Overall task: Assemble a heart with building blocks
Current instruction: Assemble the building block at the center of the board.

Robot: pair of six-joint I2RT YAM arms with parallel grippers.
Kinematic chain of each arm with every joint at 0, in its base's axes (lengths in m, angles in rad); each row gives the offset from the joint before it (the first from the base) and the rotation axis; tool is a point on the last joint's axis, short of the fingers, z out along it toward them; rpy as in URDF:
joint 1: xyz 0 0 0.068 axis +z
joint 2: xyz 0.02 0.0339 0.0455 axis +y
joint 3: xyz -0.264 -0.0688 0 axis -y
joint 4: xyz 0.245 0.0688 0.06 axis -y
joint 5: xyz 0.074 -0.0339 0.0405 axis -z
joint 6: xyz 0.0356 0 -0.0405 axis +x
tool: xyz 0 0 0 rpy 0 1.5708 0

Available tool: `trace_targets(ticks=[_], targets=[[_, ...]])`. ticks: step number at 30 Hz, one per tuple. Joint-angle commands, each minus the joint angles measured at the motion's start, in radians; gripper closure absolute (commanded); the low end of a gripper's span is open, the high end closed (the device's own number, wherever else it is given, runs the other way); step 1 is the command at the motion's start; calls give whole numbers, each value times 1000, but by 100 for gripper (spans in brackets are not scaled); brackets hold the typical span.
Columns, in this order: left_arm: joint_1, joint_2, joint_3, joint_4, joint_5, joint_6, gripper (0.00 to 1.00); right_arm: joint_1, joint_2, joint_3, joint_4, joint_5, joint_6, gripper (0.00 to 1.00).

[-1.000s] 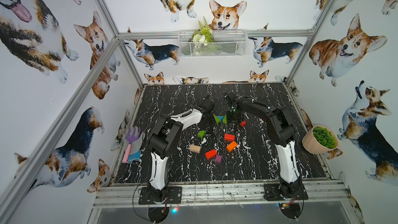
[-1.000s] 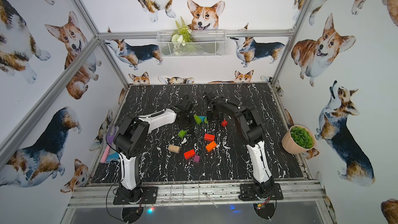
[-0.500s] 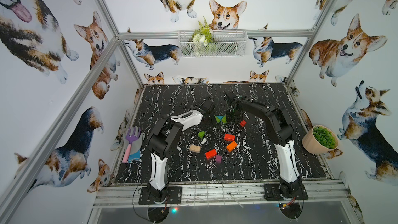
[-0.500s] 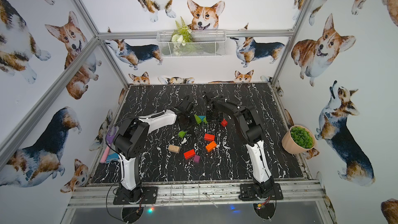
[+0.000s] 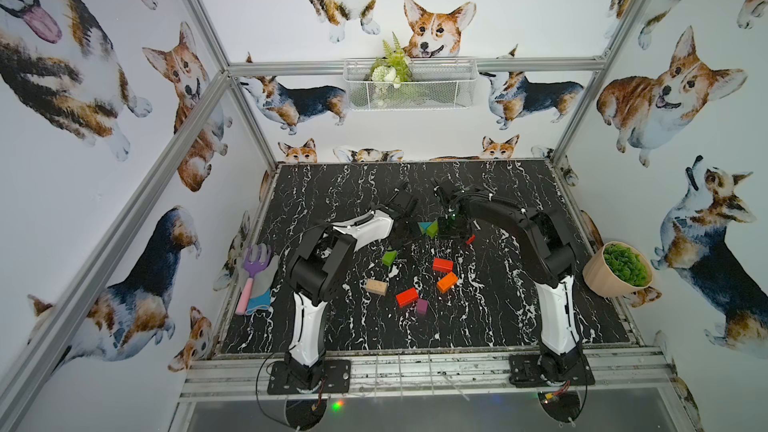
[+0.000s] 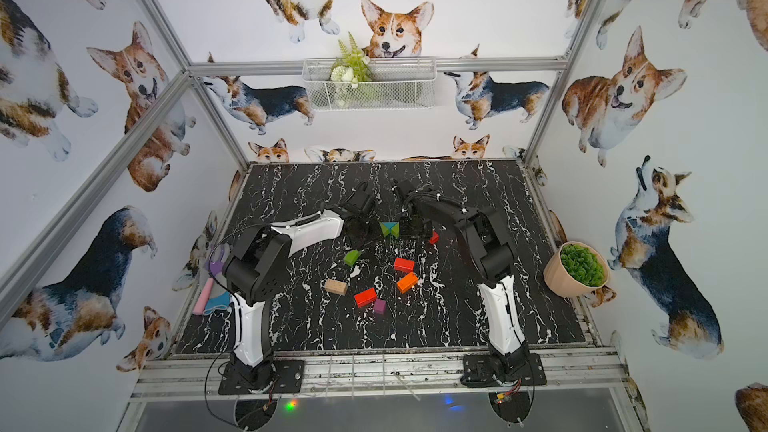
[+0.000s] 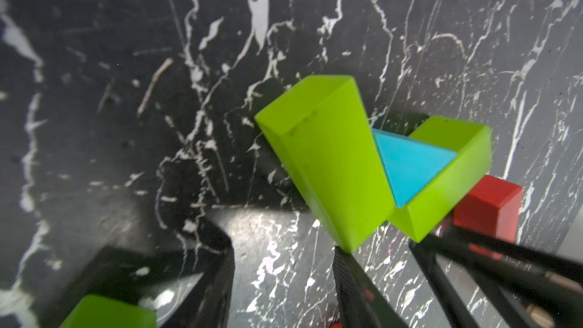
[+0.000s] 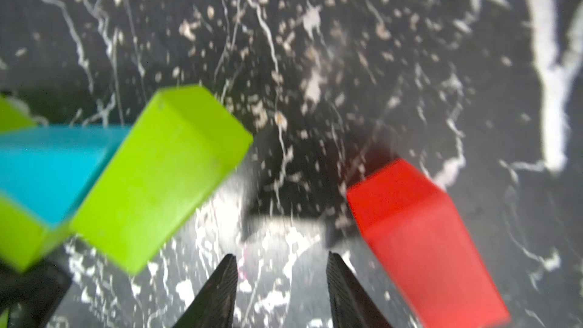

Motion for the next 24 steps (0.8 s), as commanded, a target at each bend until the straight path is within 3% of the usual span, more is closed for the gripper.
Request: trace_targets(ticks=[1,24], targets=[[-2,8,3,-12,-3,-7,45,6,-55,-43,6,12,30,50],[-20,21,48,-48,-36,-9,45,13,-60,-45,-12,18,28,49]])
